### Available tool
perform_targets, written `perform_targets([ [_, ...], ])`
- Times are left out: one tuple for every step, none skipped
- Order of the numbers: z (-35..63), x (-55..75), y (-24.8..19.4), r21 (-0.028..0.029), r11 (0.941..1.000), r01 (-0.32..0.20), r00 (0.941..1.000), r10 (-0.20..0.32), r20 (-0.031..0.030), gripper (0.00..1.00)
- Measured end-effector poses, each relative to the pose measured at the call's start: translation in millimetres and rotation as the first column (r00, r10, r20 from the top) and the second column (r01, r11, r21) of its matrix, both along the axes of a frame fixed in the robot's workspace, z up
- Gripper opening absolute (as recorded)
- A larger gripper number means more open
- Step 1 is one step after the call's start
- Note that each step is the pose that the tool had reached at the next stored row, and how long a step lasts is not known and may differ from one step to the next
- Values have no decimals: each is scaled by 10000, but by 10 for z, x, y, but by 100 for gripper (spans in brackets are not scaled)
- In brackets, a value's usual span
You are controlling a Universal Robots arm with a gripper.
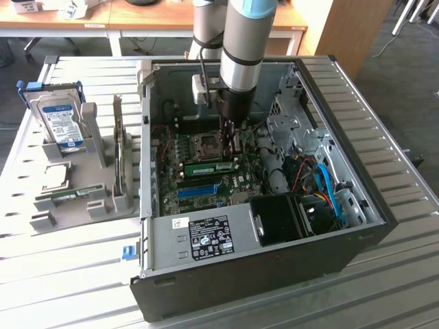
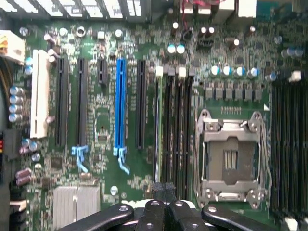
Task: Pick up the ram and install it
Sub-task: 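Press down the ram until it locks into place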
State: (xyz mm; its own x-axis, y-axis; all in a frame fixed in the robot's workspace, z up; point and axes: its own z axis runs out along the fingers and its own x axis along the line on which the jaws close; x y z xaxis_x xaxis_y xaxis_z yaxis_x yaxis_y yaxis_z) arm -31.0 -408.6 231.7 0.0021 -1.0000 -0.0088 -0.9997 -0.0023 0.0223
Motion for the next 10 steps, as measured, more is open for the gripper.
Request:
perform_targets([
  [0, -20, 0, 0, 10000, 0, 10000, 0, -1, 11],
  [0, -42, -1, 0, 10000, 0, 10000, 0, -1, 11],
  [0, -59, -1, 0, 10000, 1, 10000, -1, 0, 11],
  [0, -77, -1, 0, 10000, 1, 10000, -1, 0, 11],
  [0, -94, -2, 0, 10000, 1, 10000, -1, 0, 11],
  [0, -111, -2, 0, 10000, 0, 10000, 0, 0, 11],
  [0, -129, -2, 0, 10000, 0, 10000, 0, 0, 11],
  [0, -149, -2, 0, 10000, 0, 10000, 0, 0, 11],
  [0, -167, -3, 0, 10000, 0, 10000, 0, 0, 11],
  [0, -185, -3, 0, 10000, 0, 10000, 0, 1, 11],
])
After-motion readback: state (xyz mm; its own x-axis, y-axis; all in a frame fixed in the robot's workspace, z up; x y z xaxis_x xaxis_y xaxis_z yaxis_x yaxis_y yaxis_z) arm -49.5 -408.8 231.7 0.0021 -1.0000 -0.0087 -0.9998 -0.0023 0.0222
